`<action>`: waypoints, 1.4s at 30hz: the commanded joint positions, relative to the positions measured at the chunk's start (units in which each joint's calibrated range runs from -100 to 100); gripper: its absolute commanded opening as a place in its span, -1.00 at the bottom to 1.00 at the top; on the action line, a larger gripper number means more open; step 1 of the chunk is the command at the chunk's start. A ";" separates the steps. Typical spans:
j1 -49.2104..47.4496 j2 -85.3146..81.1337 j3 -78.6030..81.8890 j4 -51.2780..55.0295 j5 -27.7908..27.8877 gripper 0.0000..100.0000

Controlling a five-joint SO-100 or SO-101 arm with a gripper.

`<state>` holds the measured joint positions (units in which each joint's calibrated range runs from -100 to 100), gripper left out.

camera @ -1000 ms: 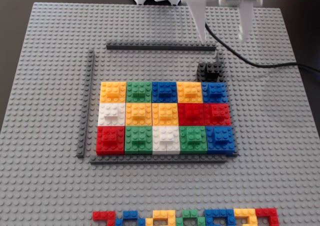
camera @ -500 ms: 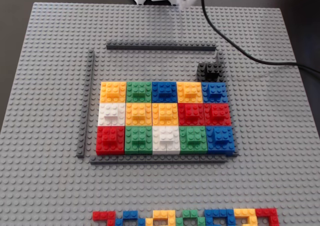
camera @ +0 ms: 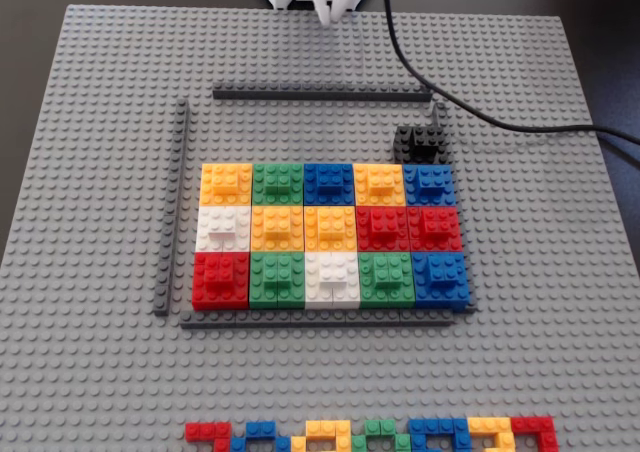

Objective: Grab the cube and place it into the grid

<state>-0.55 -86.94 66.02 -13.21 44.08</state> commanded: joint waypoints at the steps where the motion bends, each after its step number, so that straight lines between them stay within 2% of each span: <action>1: 1.17 -5.24 3.80 -2.18 0.88 -1.00; 8: 1.69 -12.98 13.41 -4.33 0.63 -1.00; 22: 1.91 -12.98 26.19 -8.92 0.54 -1.00; 31: 1.98 -12.98 33.89 -8.97 2.64 -1.00; 42: 3.01 -13.06 33.89 -3.94 1.95 -1.00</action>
<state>1.13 -97.88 99.38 -18.29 46.32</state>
